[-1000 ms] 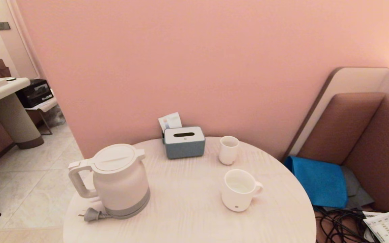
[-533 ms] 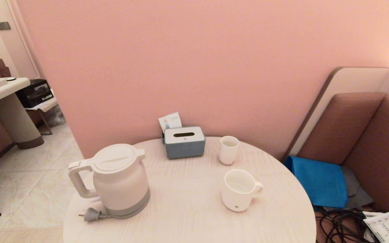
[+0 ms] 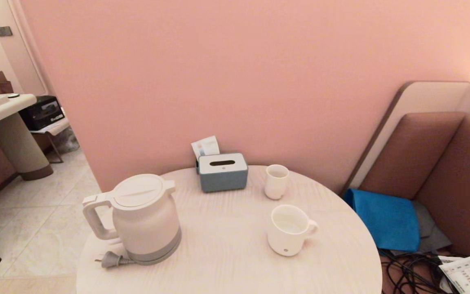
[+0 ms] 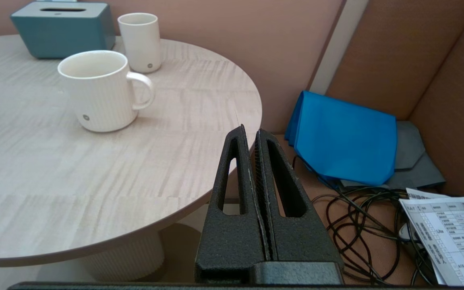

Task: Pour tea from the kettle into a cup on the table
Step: Pick up the cup

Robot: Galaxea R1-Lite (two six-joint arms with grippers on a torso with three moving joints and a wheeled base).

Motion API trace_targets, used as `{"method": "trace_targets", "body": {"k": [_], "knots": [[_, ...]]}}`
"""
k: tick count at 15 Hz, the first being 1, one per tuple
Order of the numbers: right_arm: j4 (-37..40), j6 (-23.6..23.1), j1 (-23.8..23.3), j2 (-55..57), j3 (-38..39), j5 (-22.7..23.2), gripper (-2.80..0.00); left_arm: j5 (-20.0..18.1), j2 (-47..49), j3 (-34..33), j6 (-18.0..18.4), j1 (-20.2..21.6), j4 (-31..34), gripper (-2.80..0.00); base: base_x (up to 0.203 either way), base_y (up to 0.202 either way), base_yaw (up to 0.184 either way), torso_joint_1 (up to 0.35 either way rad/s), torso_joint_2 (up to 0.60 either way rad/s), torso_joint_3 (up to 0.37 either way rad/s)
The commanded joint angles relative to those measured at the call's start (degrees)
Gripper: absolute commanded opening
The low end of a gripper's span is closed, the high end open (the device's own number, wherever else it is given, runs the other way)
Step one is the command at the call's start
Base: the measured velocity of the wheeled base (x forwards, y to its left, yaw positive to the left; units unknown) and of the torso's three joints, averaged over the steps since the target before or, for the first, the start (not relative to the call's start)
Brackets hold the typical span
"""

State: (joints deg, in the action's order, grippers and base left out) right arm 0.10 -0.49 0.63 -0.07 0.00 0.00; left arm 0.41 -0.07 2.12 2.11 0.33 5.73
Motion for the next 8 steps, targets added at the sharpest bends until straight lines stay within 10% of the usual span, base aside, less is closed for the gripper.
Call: {"method": "trace_targets", "body": {"k": [1, 8], "knots": [[-0.01, -0.04, 0.01, 0.07, 0.0, 0.0, -2.8, 0.02, 0.07, -0.01, 0.14, 0.02, 0.07, -2.8, 0.0, 0.0, 0.0, 0.0, 0.0, 0.0], [0.08, -2.18, 0.01, 0.07, 0.0, 0.35, -2.8, 0.02, 0.07, -0.01, -0.29, 0.02, 0.07, -2.8, 0.0, 0.0, 0.0, 0.0, 0.0, 0.0]]}}
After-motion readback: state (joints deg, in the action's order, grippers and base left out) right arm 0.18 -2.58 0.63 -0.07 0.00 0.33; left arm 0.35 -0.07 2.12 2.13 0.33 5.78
